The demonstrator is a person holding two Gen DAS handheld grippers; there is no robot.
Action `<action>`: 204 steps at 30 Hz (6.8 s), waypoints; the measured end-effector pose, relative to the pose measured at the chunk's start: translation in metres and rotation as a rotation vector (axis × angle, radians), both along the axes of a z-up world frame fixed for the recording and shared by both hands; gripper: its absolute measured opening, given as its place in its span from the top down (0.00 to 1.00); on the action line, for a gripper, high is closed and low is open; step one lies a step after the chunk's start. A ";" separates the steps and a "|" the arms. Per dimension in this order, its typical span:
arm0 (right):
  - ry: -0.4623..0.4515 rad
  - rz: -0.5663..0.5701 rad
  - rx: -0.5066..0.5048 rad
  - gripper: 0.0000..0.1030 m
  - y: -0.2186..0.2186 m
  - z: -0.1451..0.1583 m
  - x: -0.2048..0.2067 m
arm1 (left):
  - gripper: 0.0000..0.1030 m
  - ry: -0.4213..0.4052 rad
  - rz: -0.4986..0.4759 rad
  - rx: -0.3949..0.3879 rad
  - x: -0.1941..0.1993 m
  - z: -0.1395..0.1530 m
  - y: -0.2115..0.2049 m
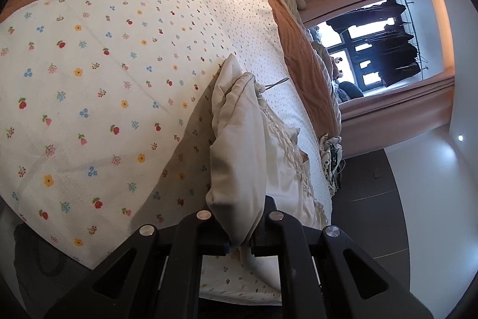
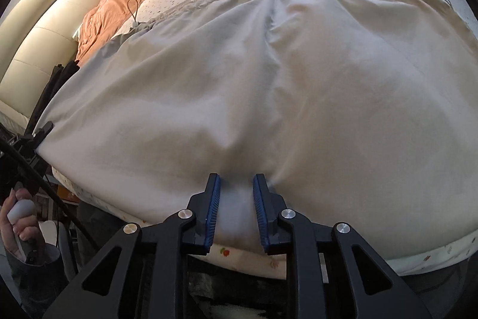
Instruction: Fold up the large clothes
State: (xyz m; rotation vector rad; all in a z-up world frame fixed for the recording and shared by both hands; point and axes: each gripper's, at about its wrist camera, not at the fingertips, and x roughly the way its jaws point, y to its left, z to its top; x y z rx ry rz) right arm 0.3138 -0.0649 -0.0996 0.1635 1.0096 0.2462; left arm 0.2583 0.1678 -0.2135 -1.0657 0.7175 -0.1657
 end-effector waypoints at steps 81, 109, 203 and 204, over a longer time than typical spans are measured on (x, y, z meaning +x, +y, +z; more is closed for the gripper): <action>-0.167 -0.546 0.616 0.79 -0.304 -0.038 -0.151 | 0.90 -0.092 -0.980 0.078 0.145 0.114 -0.471; -0.213 -0.466 0.649 0.25 -0.320 -0.024 -0.146 | 0.41 0.022 -0.808 0.179 0.133 0.087 -0.338; 0.152 -0.037 0.590 0.57 -0.341 0.002 0.139 | 0.48 0.147 -0.532 0.418 0.253 0.022 -0.280; 0.157 -0.037 0.595 0.57 -0.339 0.000 0.143 | 0.50 0.153 -0.530 0.423 0.255 0.022 -0.281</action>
